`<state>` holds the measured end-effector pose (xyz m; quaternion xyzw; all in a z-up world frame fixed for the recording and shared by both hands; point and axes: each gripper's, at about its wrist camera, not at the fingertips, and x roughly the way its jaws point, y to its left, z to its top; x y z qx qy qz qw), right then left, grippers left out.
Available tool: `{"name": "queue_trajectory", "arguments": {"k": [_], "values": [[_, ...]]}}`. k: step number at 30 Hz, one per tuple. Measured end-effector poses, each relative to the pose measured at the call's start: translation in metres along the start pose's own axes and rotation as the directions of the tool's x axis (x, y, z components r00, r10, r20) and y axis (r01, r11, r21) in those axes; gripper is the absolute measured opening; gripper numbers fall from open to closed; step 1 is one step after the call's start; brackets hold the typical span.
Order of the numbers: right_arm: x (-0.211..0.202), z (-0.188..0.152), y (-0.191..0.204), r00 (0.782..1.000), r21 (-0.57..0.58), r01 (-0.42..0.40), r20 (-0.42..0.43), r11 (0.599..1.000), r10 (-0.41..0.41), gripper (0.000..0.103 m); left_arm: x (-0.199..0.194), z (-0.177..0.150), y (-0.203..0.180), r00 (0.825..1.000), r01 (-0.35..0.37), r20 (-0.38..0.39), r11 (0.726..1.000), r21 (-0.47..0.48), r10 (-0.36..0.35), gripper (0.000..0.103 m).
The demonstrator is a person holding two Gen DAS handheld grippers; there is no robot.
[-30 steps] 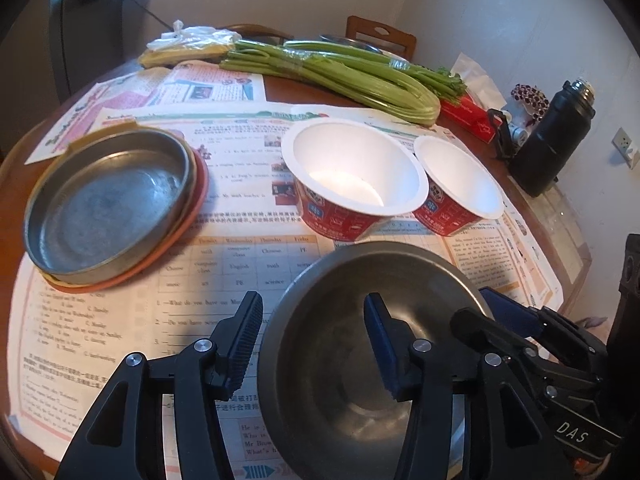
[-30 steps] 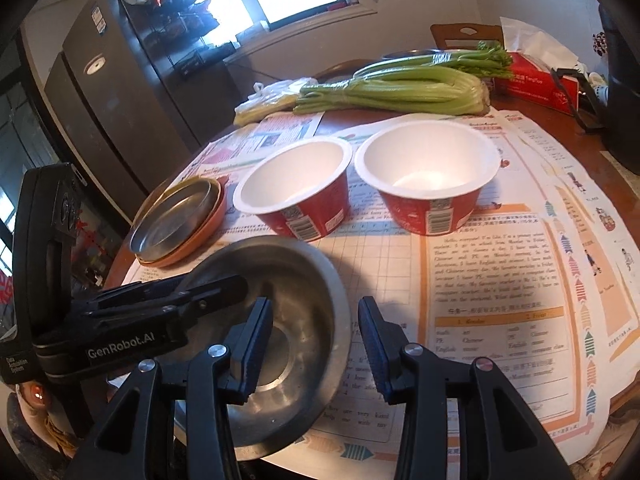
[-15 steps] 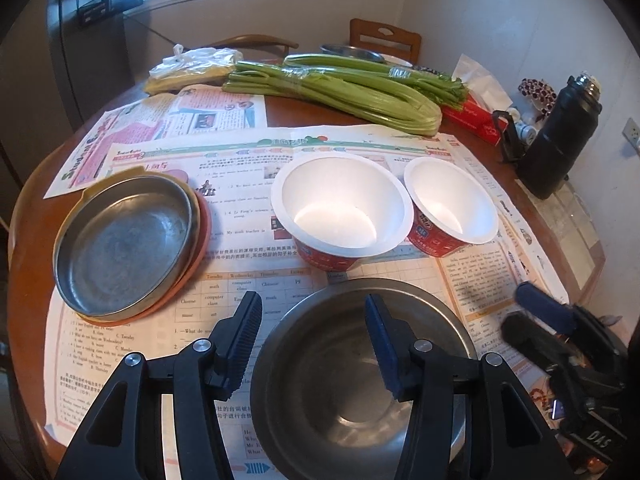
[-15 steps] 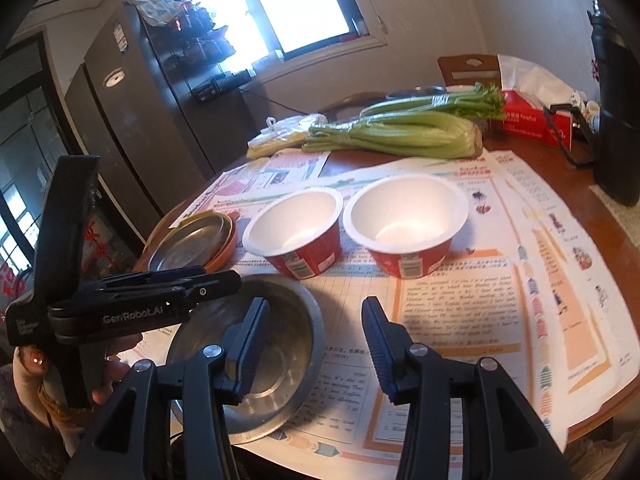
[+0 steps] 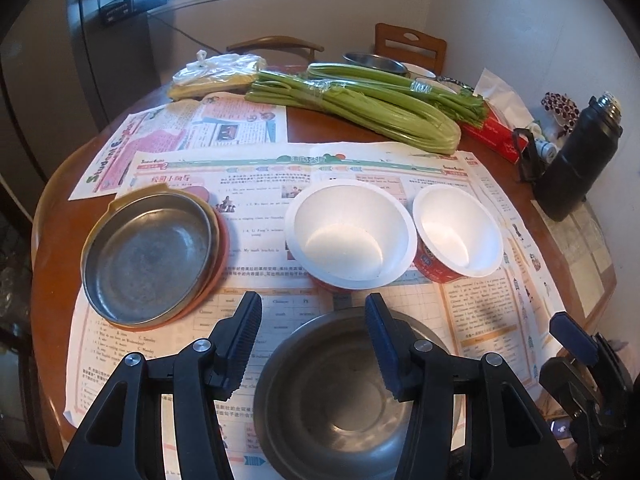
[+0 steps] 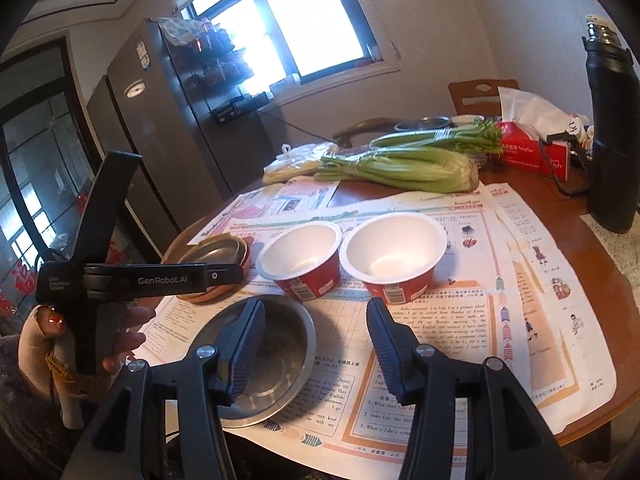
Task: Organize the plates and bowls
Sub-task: 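Move the left tool to the rim of a white paper bowl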
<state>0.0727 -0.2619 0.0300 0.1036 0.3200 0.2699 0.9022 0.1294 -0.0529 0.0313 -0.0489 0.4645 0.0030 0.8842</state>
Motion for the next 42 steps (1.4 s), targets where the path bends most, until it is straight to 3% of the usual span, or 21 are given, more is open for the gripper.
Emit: {"name": "queue_trajectory", "arguments": {"k": [8,17,24,28,35,42], "values": [[-0.016,0.004,-0.008,0.998,0.005,-0.033,0.046,0.999,0.032,0.053,0.001,0.004,-0.016,0.999,-0.030,-0.023,0.999,0.025,0.030,0.055],[-0.016,0.012,-0.014,0.995,0.045,-0.074,0.069,0.996,0.071,0.055,-0.004,0.013,-0.011,1.000,0.004,0.001,1.000,0.007,-0.004,0.055],[0.004,0.024,0.002,0.996,0.034,-0.085,0.026,0.996,0.084,0.055,-0.008,0.020,0.007,0.998,0.036,0.046,0.999,-0.009,-0.036,0.055],[0.014,0.030,-0.001,0.996,0.076,-0.095,0.010,0.993,0.094,0.055,-0.003,0.020,0.020,0.998,0.016,0.058,1.000,-0.013,-0.015,0.055],[0.043,0.028,-0.012,0.996,0.138,-0.047,-0.065,0.989,0.056,0.055,0.013,0.024,0.042,0.996,0.073,0.057,0.997,-0.018,-0.072,0.055],[0.070,0.028,0.001,0.991,0.157,-0.031,-0.122,0.987,0.051,0.055,0.031,0.040,0.037,0.987,0.153,0.051,0.988,0.022,-0.153,0.055]]}}
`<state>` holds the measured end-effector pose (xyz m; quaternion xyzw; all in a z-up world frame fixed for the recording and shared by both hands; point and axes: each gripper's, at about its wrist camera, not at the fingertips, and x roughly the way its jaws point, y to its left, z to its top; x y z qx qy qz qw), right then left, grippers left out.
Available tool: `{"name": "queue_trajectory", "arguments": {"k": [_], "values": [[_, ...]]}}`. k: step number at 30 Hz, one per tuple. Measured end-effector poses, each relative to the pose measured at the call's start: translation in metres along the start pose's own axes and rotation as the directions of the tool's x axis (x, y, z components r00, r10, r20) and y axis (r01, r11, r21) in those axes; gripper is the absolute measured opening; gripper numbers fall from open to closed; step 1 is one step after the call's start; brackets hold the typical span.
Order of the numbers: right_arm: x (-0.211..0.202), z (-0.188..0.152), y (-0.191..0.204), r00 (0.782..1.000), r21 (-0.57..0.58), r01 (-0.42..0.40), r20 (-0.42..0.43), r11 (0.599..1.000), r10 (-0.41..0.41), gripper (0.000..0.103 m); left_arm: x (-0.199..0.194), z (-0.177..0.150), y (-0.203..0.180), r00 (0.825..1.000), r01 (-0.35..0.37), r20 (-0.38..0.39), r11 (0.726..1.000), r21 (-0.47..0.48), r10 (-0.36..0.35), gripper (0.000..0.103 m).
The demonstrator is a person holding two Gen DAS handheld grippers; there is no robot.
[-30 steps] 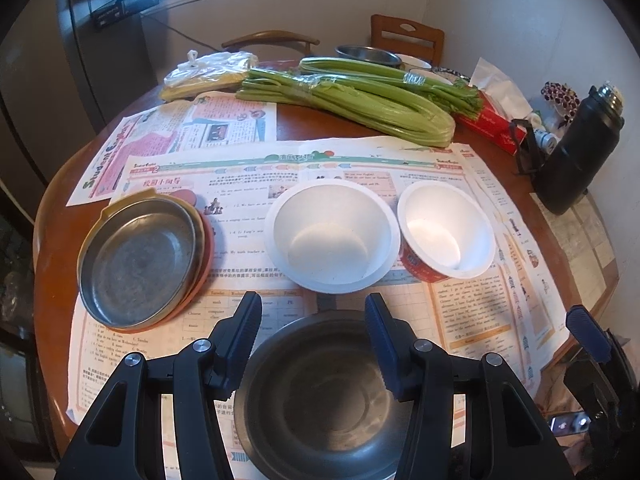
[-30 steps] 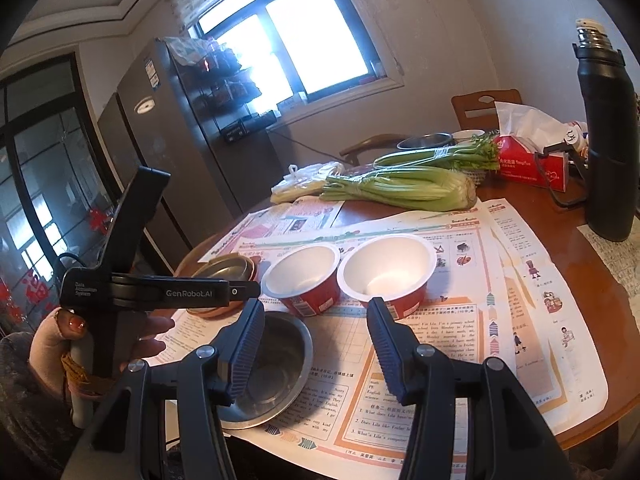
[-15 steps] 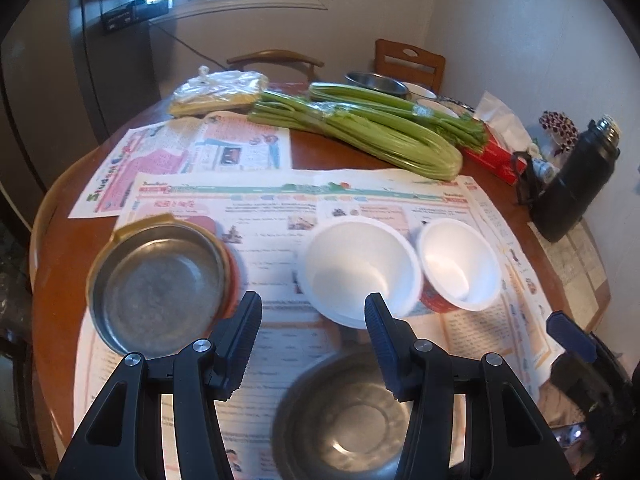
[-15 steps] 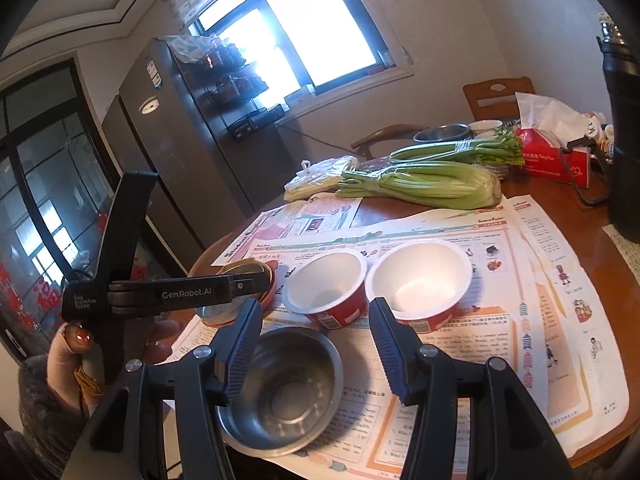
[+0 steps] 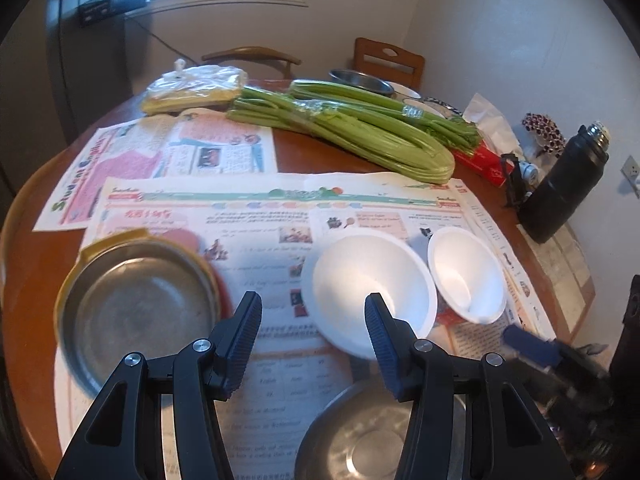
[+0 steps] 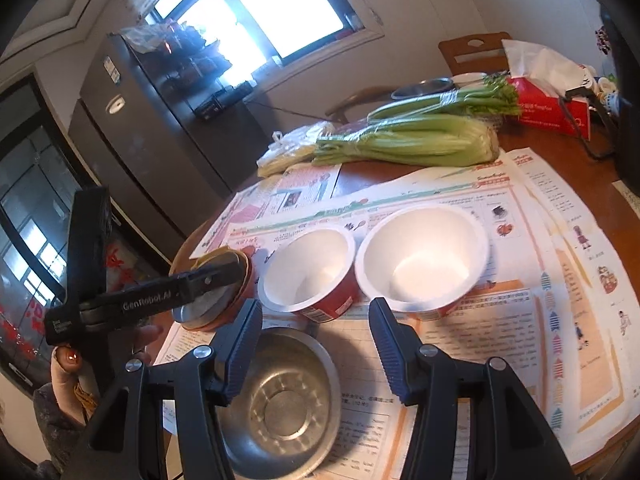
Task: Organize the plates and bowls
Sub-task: 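Move the left tool to the rim of a white paper bowl, then close the left tool on the white bowl rim and lift it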
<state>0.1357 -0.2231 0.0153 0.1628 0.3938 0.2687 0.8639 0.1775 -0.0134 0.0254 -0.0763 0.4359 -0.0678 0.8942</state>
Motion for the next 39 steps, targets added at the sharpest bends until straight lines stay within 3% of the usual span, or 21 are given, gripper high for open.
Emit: {"name": "queue_trajectory", "arguments": {"k": [3,20,25,39], "values": [[0.015,-0.001,0.007,0.999,0.011,-0.019,-0.036,1.000,0.020,0.055,0.011,0.005,0.000,1.000,0.016,-0.015,1.000,0.007,-0.016,0.055],[0.080,0.009,0.019,0.988,-0.072,0.087,-0.121,0.994,-0.095,0.055,0.074,0.018,0.001,0.988,0.086,-0.133,0.996,0.016,-0.083,0.055],[0.087,0.011,0.022,0.988,-0.098,0.084,-0.120,0.992,-0.095,0.055,0.086,0.016,0.003,0.976,0.125,-0.176,0.992,-0.018,-0.126,0.047],[0.082,0.014,0.032,0.992,-0.128,0.084,-0.086,0.988,-0.096,0.055,0.064,0.016,0.001,0.983,0.126,-0.134,0.992,-0.002,-0.126,0.044]]}}
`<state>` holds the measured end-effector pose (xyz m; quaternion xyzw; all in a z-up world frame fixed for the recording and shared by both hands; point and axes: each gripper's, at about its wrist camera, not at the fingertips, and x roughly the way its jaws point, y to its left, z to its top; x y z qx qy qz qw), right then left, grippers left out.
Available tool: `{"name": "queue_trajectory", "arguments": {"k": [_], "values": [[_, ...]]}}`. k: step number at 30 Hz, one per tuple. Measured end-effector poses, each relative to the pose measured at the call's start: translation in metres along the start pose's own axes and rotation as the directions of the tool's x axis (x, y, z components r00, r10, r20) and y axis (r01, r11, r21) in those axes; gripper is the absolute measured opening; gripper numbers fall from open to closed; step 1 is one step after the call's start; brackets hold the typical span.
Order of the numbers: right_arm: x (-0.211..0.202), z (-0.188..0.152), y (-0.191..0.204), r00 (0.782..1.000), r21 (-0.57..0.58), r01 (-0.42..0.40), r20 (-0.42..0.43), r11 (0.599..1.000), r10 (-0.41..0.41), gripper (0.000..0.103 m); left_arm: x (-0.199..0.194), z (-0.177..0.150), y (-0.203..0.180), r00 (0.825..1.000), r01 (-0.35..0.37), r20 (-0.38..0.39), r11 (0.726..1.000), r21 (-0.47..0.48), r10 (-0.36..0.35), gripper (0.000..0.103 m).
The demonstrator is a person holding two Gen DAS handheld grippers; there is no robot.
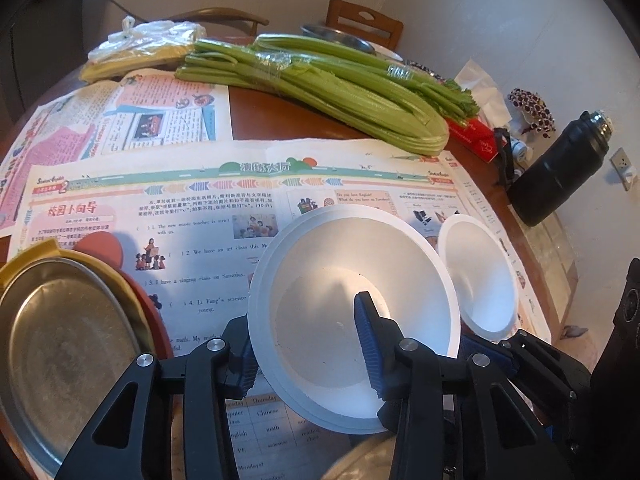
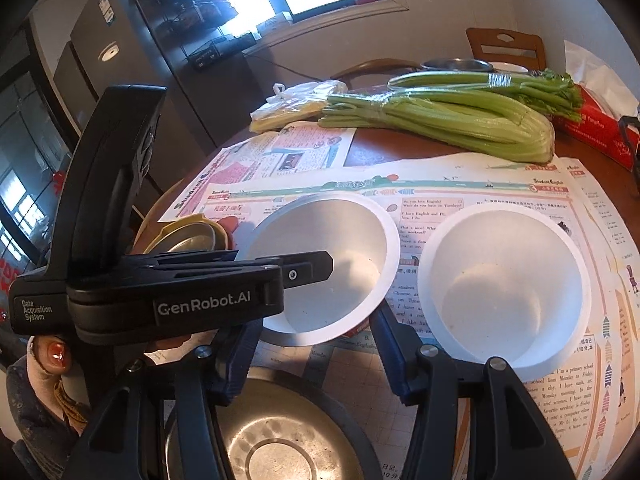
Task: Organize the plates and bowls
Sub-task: 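Close the left tool on the white bowl rim and lift it, then carry the white bowl over the steel bowl with the left tool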
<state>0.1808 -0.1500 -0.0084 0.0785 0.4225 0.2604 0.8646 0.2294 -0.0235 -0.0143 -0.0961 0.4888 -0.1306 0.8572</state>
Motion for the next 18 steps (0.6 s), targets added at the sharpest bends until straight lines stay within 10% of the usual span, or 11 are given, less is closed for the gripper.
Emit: {"name": "queue_trajectory", "arguments": {"k": [18], "values": [[-0.049,-0.007,0.028,0.996,-0.071,-0.025,0.085,0.997,0.031,0.056,-0.063,-0.022,-0.018,0.994,-0.010,0.108,1.000,0.016,0.009,0.044]]}}
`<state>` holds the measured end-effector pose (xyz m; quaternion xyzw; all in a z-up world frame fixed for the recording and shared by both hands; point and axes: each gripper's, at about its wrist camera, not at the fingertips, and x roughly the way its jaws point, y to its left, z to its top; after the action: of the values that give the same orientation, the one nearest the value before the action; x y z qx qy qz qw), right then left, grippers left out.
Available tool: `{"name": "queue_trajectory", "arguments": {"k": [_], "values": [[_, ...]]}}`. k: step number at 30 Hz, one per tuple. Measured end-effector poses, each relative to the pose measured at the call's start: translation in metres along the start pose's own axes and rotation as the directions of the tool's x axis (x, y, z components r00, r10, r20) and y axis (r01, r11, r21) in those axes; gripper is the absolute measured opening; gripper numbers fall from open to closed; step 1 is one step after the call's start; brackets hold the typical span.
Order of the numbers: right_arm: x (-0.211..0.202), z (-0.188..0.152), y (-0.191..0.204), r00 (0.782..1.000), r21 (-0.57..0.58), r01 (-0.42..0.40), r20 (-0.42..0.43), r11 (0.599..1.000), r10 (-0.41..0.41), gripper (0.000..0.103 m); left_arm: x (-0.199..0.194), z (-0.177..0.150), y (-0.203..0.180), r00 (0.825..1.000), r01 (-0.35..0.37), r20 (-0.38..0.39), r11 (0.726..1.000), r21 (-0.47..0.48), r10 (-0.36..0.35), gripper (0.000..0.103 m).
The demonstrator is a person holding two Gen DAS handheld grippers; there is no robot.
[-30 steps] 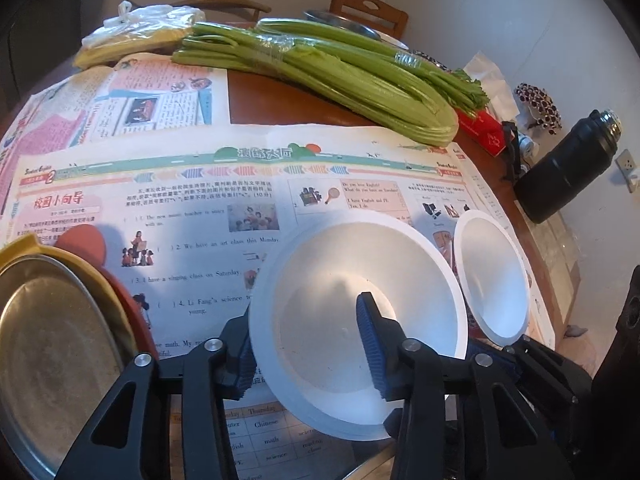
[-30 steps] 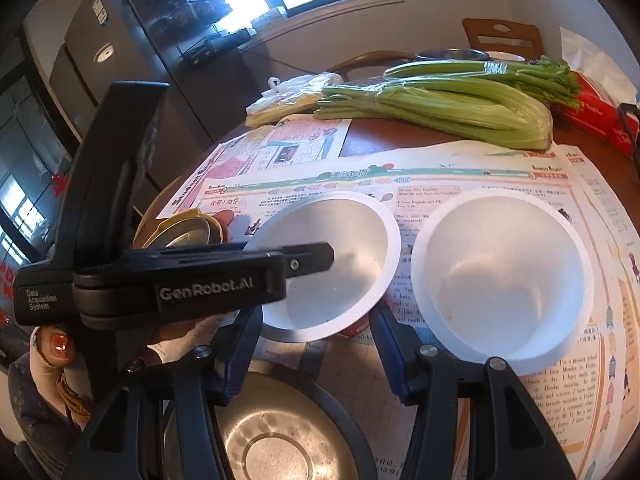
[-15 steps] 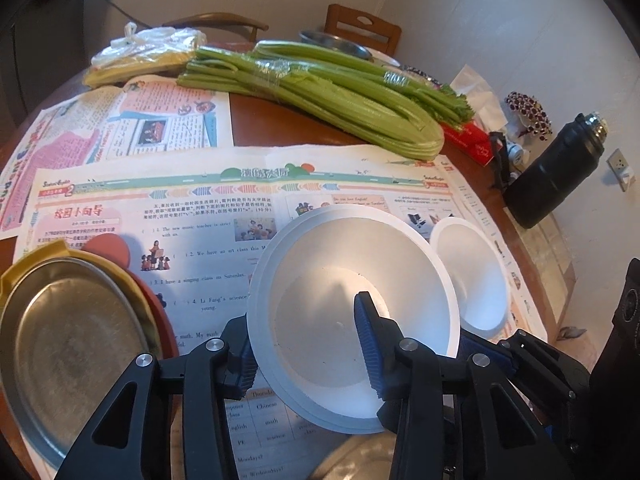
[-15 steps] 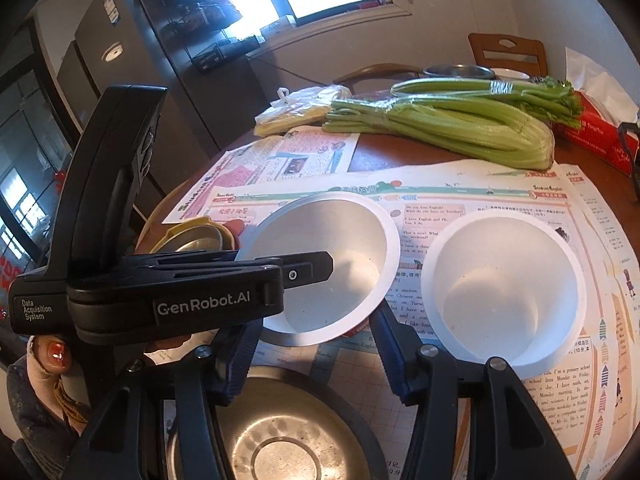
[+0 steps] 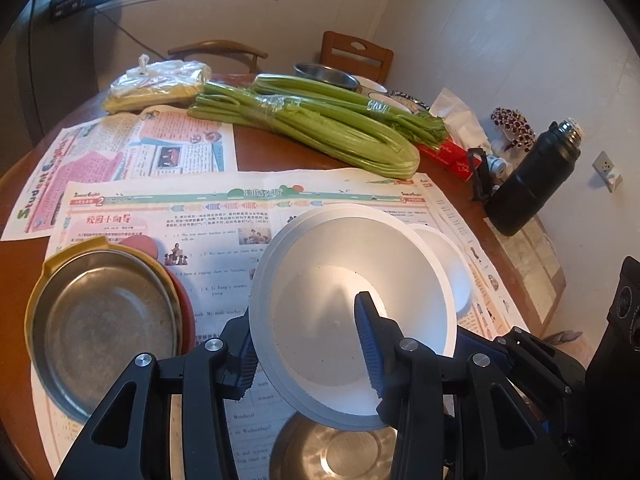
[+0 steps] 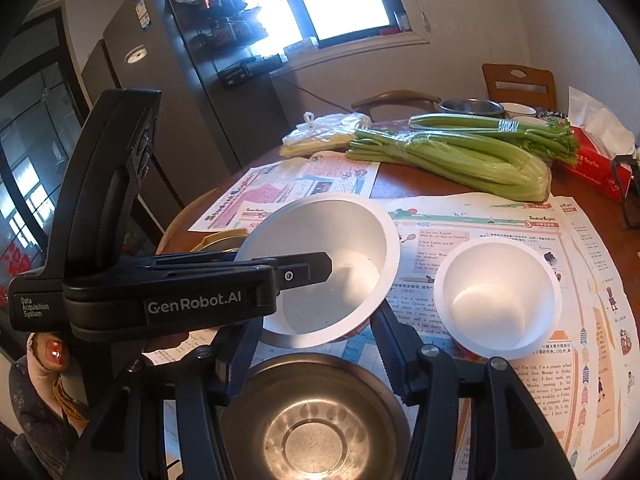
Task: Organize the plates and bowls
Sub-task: 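Carry the white bowl over the steel bowl with the left tool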
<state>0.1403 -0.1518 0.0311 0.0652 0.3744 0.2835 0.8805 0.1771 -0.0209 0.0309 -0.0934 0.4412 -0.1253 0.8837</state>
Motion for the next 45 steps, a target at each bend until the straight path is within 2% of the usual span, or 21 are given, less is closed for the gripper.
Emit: {"name": "queue_trajectory", "arguments": {"k": [27,45], "values": [[-0.061,-0.024,0.010,0.998,-0.045,-0.014,0.060,0.999,0.017,0.056,-0.049,-0.032,-0.043,0.998,-0.027,0.062,0.999,0.029,0.026,0.044],[-0.079,-0.040,0.019,0.998,-0.070,-0.037,0.041,0.997,0.040,0.056,-0.068,-0.056,-0.054,0.995,-0.065,0.082,0.997,0.033,0.062,0.045]]}}
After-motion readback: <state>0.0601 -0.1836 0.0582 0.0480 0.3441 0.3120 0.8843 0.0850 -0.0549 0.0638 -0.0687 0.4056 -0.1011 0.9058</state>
